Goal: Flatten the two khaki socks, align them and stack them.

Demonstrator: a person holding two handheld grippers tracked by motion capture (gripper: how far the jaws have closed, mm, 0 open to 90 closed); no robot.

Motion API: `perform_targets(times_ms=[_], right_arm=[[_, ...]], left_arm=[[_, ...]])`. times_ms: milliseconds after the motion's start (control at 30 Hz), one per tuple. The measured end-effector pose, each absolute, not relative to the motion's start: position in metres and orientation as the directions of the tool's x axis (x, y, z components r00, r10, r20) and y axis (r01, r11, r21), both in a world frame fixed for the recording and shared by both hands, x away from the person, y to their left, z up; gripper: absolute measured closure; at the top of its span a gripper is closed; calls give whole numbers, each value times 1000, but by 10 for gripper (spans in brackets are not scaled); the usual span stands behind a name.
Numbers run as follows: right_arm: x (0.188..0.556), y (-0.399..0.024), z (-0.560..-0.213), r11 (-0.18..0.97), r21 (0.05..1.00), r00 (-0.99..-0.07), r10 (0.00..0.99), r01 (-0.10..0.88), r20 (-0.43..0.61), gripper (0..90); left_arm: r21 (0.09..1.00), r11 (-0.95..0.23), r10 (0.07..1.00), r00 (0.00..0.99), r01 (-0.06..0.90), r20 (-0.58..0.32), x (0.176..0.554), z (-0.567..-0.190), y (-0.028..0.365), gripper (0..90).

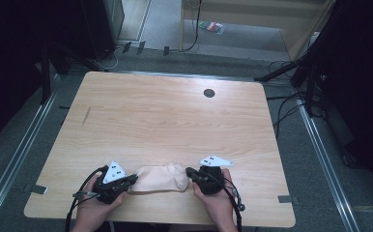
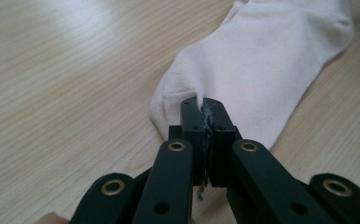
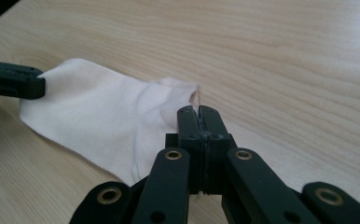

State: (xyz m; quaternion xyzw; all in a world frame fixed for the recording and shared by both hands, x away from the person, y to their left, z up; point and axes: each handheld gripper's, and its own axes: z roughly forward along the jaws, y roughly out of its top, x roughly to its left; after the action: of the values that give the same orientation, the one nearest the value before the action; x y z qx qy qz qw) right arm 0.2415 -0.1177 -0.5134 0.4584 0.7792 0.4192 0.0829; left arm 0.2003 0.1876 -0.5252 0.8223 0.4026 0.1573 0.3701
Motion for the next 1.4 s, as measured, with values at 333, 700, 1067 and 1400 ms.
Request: perform_targets(times_ms=[333,700,1067,1400], right_arm=[[247,-116,-517,217,744,-565,787,631,249,896],[257,-115,-537,265,674,-540,808,689,234,895],[250,-124,-537,274,658,-521,827,701,212,898],[243,-123,-533,218,709,-515,825,671,233,669]], left_arm=[[716,-435,772,635,546,-14,199,-526,188,895],[694,-464,784,619,551,33,209,-539,181,888],[699,-451,799,600,554,41,216,-541,182,893],[802,-305,806,587,514,-70,214,-535,195,574]])
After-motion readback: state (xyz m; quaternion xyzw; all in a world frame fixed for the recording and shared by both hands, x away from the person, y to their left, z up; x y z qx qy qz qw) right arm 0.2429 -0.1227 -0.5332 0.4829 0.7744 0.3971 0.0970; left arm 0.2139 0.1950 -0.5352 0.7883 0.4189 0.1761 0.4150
